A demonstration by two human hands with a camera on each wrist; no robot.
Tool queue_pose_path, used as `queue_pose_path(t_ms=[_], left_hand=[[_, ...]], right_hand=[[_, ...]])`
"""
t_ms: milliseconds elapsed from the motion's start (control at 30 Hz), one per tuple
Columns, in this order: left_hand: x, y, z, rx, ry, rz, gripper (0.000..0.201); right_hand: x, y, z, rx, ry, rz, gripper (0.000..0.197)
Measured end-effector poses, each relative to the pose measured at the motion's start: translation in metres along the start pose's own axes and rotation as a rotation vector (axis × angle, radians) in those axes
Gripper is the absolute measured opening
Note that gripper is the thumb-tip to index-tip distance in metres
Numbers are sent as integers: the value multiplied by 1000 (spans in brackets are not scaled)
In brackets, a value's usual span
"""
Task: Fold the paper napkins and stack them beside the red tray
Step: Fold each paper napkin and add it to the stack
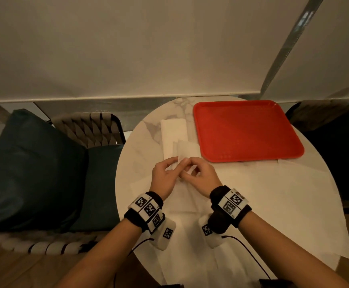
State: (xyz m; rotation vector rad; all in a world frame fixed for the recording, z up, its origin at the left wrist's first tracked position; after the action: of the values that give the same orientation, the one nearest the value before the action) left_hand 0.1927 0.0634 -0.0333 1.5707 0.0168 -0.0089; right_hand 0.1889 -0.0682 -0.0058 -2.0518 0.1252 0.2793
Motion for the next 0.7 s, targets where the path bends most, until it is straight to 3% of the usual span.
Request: queue_pose_path(t_ms=[100, 233, 367, 500, 600, 700], left_hand=[[7, -5, -16, 25, 118, 9, 25], [11, -4, -33, -80, 182, 37, 56], [27, -5, -36, -176, 127, 42, 69], [70, -3, -35, -19, 47, 111, 46], [105, -15, -33, 21, -11, 37, 36], [137, -35, -30, 91, -116, -43, 55]], right_hand=[[5, 1, 11, -16, -64, 23, 31], [15, 19, -5, 81, 39, 113, 25], [35, 22, -5, 269, -99, 189, 35], [73, 19, -11, 303, -29, 168, 43], [109, 19, -12, 300, -12, 176, 45], [142, 21, -15, 253, 1, 212, 46]])
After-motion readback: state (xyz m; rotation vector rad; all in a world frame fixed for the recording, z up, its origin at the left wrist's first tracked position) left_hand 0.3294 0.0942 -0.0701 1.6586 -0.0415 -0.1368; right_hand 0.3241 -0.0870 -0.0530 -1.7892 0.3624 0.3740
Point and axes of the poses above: each hand's wrist, its own x-axis towards the middle knuckle, its own z-axis out of the palm, y = z × x, the point moved 6 cm from there along x, towards the middle knuckle, and after that the axes turned 11 degrees about z, right-handed, at the moved point
